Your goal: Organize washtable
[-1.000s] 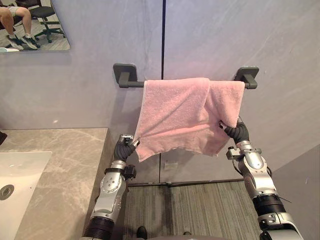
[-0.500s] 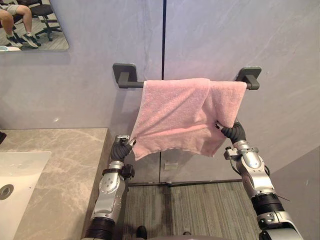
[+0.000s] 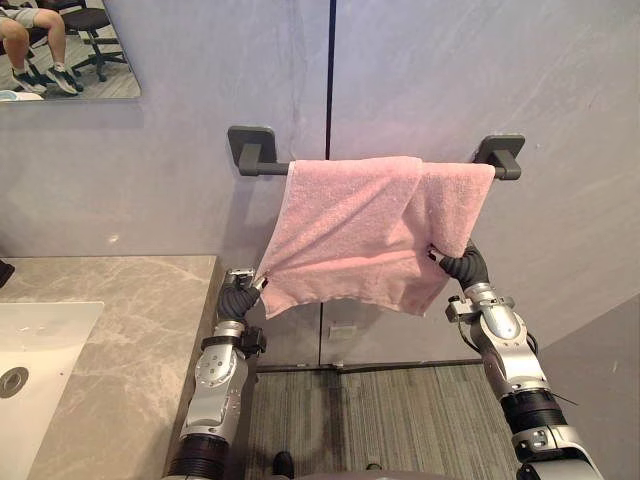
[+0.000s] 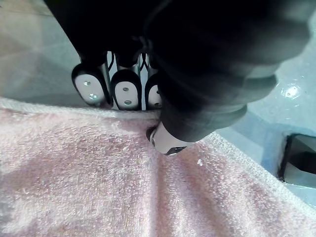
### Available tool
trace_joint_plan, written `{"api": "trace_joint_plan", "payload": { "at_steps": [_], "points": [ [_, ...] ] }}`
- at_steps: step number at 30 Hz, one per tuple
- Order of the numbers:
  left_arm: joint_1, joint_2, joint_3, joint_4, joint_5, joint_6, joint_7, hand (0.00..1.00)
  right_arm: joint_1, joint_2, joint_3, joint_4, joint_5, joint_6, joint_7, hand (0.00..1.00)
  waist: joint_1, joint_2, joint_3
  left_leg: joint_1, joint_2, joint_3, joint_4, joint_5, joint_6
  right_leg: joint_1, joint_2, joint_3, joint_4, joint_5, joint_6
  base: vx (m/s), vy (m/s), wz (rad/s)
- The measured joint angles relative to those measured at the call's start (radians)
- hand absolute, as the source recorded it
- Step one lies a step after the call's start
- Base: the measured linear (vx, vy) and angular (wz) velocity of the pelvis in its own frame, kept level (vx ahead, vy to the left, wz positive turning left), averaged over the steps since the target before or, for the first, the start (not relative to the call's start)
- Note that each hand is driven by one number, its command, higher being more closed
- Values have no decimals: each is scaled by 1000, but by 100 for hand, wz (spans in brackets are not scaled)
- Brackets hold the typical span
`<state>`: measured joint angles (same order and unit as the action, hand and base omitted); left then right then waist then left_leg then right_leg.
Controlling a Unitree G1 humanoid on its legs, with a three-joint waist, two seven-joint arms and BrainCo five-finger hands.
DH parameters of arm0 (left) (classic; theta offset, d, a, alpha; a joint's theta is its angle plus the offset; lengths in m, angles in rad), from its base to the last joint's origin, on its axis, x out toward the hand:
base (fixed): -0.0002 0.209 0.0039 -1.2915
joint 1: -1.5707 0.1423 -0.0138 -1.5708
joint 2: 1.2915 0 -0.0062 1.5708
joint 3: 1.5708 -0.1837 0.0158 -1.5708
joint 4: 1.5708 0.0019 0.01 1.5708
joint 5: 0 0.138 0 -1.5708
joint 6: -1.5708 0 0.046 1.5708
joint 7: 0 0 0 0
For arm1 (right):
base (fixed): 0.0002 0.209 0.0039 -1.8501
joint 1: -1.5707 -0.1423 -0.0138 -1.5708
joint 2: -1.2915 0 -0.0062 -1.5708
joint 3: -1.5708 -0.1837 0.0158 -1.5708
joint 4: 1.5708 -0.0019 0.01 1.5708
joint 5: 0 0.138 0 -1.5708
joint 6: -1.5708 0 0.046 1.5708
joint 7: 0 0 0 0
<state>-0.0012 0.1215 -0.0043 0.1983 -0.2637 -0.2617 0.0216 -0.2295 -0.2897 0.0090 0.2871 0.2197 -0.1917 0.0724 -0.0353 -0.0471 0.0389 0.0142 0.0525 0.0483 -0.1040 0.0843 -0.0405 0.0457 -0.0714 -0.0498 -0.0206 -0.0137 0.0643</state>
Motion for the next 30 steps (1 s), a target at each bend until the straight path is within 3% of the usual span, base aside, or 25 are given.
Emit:
{"api": "trace_joint_plan", "payload": {
  "at_steps": [9,10,30],
  "points": [
    [25,0,-2,32,3,1,1,100,1,49,0,-2,-58,-2,-8,100,-1,-3,0,0,-4,0,0,-1,-2,3,2,-2,-6,0,0,0,0,0],
    [25,0,-4,40,8,1,1,0,1,50,0,-2,-65,-2,-9,0,-1,-3,0,0,-4,0,0,-1,-2,4,2,-2,-8,0,0,0,0,0],
    [76,9,-67,79,21,20,23,0,105,120,-10,4,-90,17,-73,0,-3,-8,3,3,-3,-6,1,-5,-6,22,4,-11,-34,5,-3,-2,-2,1]
  ]
}}
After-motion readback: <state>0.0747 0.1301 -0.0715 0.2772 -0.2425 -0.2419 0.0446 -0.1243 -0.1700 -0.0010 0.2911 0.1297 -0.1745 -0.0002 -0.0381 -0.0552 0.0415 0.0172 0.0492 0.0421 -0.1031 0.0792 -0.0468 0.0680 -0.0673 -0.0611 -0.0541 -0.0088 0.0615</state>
